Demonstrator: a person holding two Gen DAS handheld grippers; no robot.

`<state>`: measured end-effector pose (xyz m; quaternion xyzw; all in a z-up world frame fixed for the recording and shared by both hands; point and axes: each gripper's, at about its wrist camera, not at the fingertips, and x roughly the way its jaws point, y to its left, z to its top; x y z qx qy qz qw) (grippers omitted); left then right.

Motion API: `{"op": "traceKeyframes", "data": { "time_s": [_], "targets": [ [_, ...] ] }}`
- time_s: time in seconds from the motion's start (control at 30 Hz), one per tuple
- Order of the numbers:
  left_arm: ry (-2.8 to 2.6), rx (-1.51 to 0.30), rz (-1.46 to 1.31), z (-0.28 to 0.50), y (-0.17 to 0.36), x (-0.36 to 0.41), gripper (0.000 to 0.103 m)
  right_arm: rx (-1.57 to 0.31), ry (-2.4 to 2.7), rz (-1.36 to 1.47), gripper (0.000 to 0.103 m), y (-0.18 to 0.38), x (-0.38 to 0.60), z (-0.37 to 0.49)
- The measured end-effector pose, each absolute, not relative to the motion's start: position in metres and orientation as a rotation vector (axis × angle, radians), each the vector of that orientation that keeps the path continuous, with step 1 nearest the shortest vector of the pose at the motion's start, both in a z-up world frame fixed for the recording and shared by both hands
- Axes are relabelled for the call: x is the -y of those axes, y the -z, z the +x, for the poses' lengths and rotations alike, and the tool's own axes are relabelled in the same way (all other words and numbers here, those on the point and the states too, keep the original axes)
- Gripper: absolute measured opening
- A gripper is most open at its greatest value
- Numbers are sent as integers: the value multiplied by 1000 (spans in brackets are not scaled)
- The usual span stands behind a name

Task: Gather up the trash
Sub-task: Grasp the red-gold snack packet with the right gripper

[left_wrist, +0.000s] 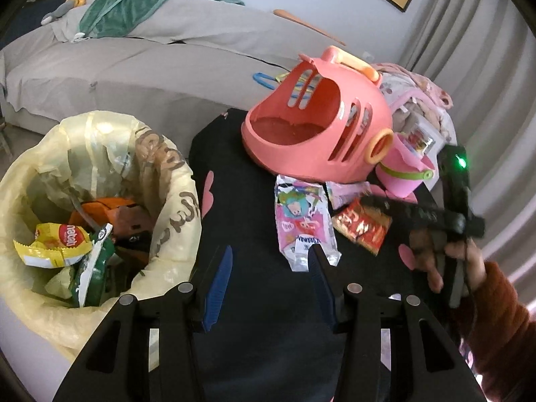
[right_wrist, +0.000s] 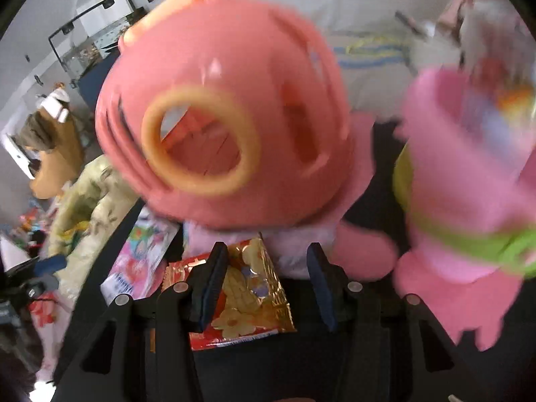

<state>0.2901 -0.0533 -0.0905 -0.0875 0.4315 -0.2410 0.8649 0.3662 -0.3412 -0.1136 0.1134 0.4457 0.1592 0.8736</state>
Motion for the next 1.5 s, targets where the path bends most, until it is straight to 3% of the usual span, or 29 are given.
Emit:
{"op": "traceKeyframes", "data": {
  "time_s": [0.37, 0.53, 0.67, 0.73, 0.77, 0.8, 1.13, 1.4, 1.43, 1.5],
  "targets": [
    [572, -909, -166, 278, 89, 71, 48, -1030, -523, 130, 48, 107, 290, 289],
    [576, -904, -172, 277, 88, 71, 48, -854, -434, 18, 49, 69, 302, 279],
    [589, -909, -179, 277, 90, 73, 48, -800, -297, 48, 49, 64, 324, 317],
    [596, -911, -165, 275, 91, 73, 48, -814, -190, 15, 25, 72, 331, 337],
    [597, -912, -157, 275, 92, 72, 49, -823, -107, -28, 4, 76, 332, 346],
    [594, -912, -150, 275, 93, 71, 48, -827, -57, -49, 8, 80, 334, 354],
    [582, -921, -173, 285, 101, 66, 48, -915, -50, -48, 8, 108, 343, 386],
    [573, -913, -182, 286, 100, 61, 48, -966, -485, 48, 9, 95, 320, 308],
    [572, -913, -182, 286, 100, 62, 48, -953, -488, 35, 11, 91, 320, 303],
    [573, -914, -183, 285, 99, 62, 48, -894, -479, 33, 31, 77, 322, 292]
  ]
}}
